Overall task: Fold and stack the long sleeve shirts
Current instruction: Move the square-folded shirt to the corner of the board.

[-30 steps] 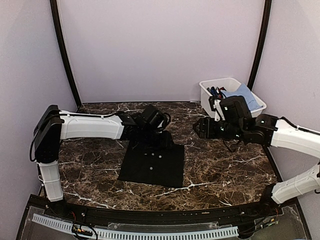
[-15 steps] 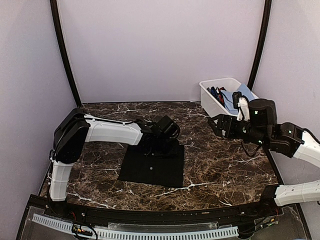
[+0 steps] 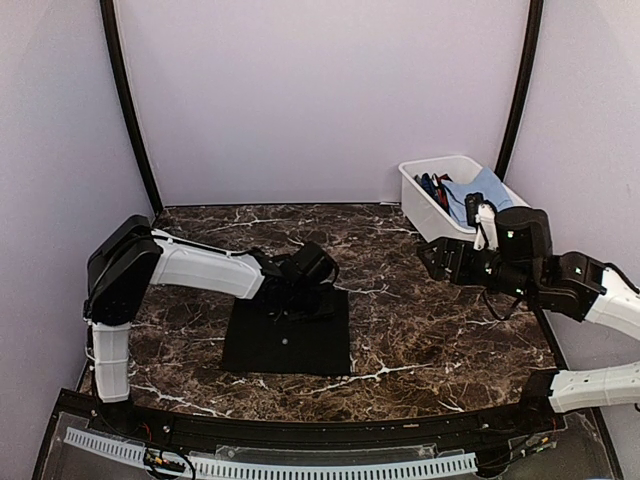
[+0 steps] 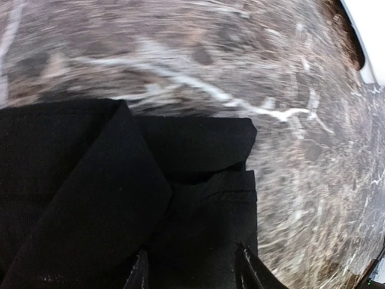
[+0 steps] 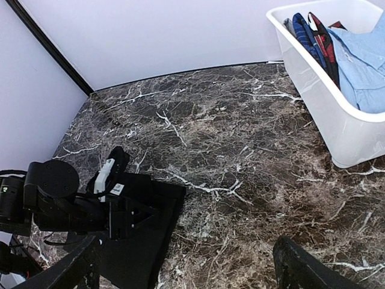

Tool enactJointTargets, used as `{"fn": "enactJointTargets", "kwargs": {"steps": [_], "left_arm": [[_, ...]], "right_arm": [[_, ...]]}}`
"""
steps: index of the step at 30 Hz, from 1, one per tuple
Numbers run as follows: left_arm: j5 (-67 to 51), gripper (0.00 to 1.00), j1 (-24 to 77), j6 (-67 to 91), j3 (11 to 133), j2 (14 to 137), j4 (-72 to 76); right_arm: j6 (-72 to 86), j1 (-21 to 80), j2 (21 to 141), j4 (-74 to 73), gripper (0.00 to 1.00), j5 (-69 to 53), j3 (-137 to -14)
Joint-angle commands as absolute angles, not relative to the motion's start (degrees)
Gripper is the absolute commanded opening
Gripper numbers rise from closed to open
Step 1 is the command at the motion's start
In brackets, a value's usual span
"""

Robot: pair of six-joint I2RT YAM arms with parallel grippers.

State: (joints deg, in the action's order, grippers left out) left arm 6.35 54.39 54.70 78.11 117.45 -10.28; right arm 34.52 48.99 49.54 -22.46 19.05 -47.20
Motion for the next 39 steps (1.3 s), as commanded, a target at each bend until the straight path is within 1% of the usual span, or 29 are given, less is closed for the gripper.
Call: {"fn": "enactJointTargets", "kwargs": {"steps": [1, 6, 11, 15, 19, 23, 25, 29, 34, 39], "left_arm": [[7.7, 0.48, 51.5, 56.5, 68.5, 111.3, -13.4], [6.3, 0.48, 48.7, 54.7, 56.3, 101.0, -11.2], [3.3, 0.48, 46.1, 49.6, 44.4, 88.5, -9.5], [-0.5, 0.49, 45.6, 45.0, 42.6, 82.4, -11.5], [-0.9, 0.51, 48.1, 44.9, 47.0, 80.5, -16.3], [1.0, 0.53, 54.9, 51.0, 52.1, 81.2, -23.0], [0.9, 0.53, 57.1, 55.7, 51.6, 80.8, -24.5], [0.2, 0.53, 62.0, 65.0, 46.4, 79.5, -25.0], [-3.1, 0.53, 63.5, 72.4, 37.8, 76.2, -23.0], [-3.5, 0.53, 63.9, 76.9, 33.6, 69.9, -29.5]], "right_arm": [[34.9, 48.8, 50.9, -18.9, 0.96, 17.9, -46.6], [35.1, 48.7, 53.1, -17.3, 0.96, 16.7, -46.5], [35.8, 48.8, 54.5, -15.3, 0.96, 15.4, -45.7], [35.9, 48.8, 55.9, -14.4, 0.96, 14.6, -45.4], [35.6, 48.8, 56.9, -14.6, 0.96, 14.5, -45.8], [35.6, 48.8, 56.9, -15.6, 0.96, 14.8, -45.9], [35.7, 48.8, 56.4, -15.7, 0.96, 14.6, -45.4], [35.8, 48.8, 55.3, -15.2, 0.96, 14.2, -44.1], [35.9, 48.8, 54.7, -14.8, 0.96, 13.2, -43.2], [36.5, 48.8, 53.8, -14.0, 0.96, 12.1, -41.5]]}}
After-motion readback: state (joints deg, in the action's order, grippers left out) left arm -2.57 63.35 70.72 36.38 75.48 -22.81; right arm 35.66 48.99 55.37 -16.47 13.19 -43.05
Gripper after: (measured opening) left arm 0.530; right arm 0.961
